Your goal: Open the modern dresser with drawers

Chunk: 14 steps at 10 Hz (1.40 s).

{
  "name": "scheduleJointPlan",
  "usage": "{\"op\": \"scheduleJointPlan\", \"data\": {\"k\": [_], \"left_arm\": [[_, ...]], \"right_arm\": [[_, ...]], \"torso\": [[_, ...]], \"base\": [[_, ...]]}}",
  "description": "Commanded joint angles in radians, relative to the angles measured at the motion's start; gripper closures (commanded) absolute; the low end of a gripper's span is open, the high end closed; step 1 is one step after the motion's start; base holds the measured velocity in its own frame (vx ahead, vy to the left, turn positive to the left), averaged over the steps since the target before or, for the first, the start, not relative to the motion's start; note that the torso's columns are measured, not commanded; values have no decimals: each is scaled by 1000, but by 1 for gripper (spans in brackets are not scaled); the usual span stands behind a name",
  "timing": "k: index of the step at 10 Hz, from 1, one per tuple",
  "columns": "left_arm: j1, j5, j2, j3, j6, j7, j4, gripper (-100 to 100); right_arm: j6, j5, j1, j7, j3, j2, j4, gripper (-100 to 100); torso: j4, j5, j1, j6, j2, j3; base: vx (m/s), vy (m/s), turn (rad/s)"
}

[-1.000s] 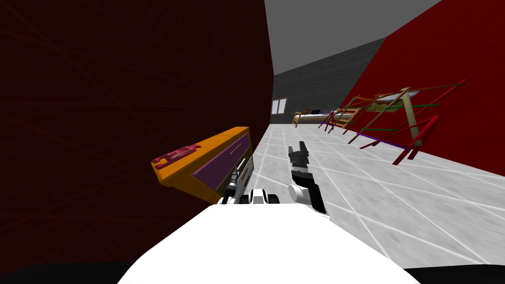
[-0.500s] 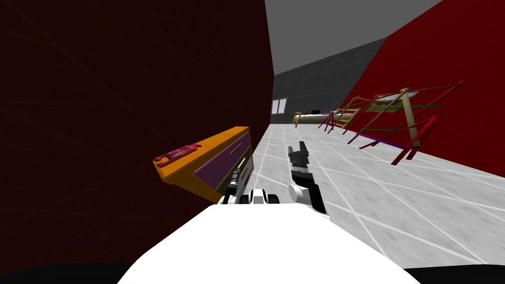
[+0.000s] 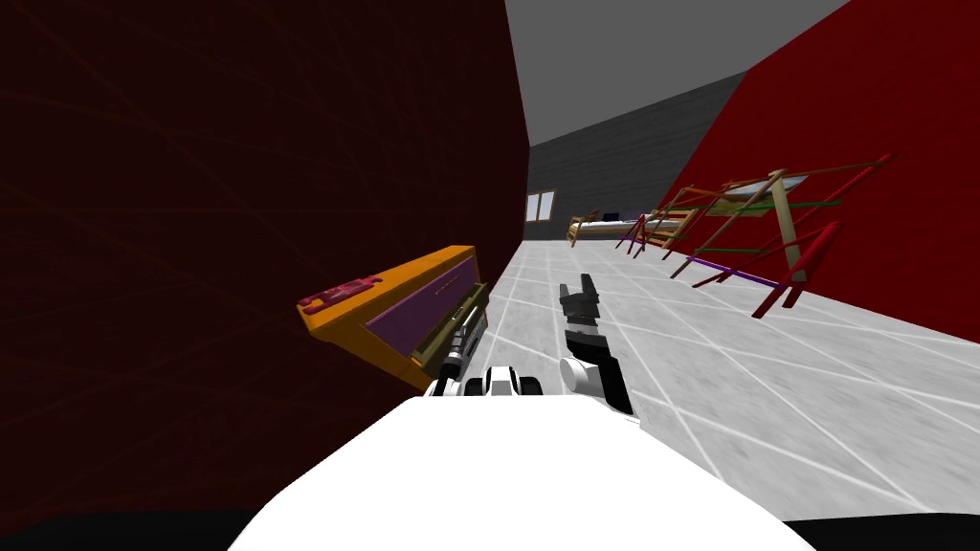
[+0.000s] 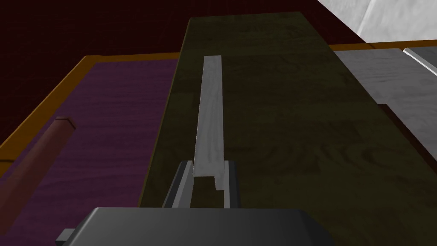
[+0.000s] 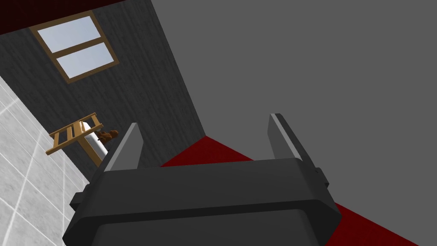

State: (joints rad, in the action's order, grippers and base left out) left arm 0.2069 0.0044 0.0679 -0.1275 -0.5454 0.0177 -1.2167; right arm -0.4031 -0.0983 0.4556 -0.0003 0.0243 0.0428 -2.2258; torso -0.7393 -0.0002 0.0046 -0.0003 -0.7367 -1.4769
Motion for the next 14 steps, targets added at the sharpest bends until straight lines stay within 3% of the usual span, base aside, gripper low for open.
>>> {"op": "scheduleJointPlan", "data": {"k": [1, 3, 4, 6, 13, 14], "left_arm": [[4, -3, -8, -4, 1, -7, -6, 100], [7, -7, -16, -7, 2, -13, -12, 100], [-10, -4, -12, -3, 50, -8, -44, -100], [-19, -3, -11, -2, 76, -7, -61, -100], [-78, 2, -7, 6, 251, 0, -182, -100], [-67, 2, -6, 3, 236, 0, -166, -100]], "right_arm": [[0, 0, 0, 0, 0, 0, 0, 0], [0, 0, 0, 0, 0, 0, 0, 0], [0, 0, 0, 0, 0, 0, 0, 0], [0, 0, 0, 0, 0, 0, 0, 0], [0, 0, 0, 0, 0, 0, 0, 0], [0, 0, 0, 0, 0, 0, 0, 0]], "torso": [[1, 1, -2, 1, 0, 0], [1, 0, -9, 1, -2, 2], [1, -1, -8, 1, -1, 1], [3, 3, 5, -1, 2, -1], [-1, -1, -5, -1, -5, 2], [-3, -2, -6, -2, -8, 4]], "base": [[-75, -135, 15], [-70, -177, 12], [-69, -79, 24], [-40, 19, 4], [-49, 9, 11], [-11, 1, -8]]}}
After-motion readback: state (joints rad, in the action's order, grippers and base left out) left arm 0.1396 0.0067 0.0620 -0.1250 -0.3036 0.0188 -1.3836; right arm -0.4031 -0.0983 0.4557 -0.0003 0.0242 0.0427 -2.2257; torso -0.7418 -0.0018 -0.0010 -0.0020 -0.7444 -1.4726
